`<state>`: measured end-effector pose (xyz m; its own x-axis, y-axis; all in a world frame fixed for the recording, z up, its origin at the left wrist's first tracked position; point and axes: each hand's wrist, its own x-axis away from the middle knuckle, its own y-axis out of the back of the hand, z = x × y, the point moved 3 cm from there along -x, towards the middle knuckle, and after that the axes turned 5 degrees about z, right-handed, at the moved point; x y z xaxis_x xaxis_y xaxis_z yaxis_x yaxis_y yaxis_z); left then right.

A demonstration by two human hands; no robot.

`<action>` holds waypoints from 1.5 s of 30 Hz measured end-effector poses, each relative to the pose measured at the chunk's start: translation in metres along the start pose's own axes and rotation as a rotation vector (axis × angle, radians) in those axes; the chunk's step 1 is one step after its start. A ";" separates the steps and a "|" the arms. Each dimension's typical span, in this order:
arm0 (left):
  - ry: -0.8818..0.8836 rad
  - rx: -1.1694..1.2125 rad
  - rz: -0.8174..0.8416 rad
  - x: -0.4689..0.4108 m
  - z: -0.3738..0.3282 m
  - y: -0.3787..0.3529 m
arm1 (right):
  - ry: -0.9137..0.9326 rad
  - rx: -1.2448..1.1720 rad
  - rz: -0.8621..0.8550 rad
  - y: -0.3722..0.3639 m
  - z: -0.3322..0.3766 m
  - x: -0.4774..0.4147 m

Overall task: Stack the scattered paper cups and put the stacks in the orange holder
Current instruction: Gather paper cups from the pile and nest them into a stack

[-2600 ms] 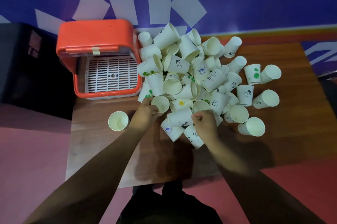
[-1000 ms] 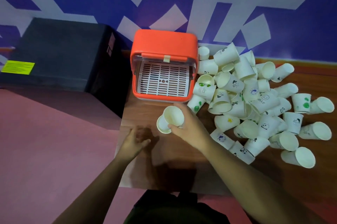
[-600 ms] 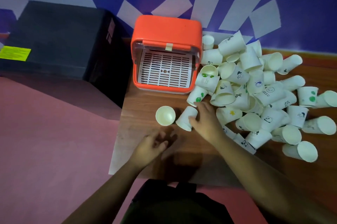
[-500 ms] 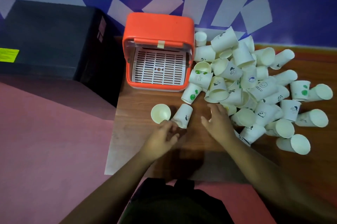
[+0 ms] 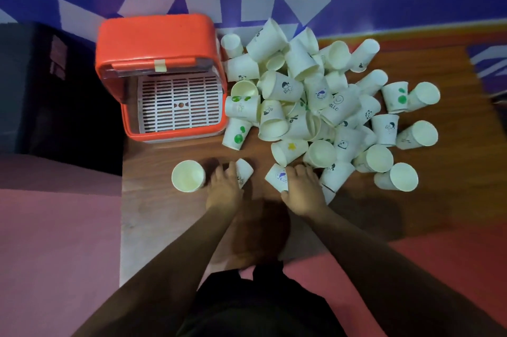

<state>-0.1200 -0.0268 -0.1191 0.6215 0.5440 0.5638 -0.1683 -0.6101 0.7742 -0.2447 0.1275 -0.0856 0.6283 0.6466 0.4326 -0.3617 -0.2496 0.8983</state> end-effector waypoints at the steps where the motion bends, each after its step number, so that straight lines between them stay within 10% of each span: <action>1: 0.003 0.002 -0.009 0.001 0.002 -0.003 | 0.012 0.006 0.002 -0.001 0.000 0.000; 20: -0.099 0.861 -0.552 0.106 0.080 0.119 | 0.101 -0.634 -0.063 0.037 0.029 0.003; 35: -0.282 0.242 -0.247 0.033 0.117 0.077 | 0.039 -0.876 -0.007 0.065 0.078 -0.004; 40: -0.350 0.433 -0.016 0.033 0.125 0.065 | 0.047 -0.934 0.066 0.073 0.101 -0.001; 45: -0.211 0.905 -0.185 0.057 0.138 0.091 | 0.268 -0.718 0.107 0.083 0.145 0.002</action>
<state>0.0057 -0.1311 -0.0558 0.7195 0.6152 0.3223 0.5487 -0.7880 0.2793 -0.1742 0.0034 0.0012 0.4093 0.8207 0.3986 -0.8265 0.1485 0.5430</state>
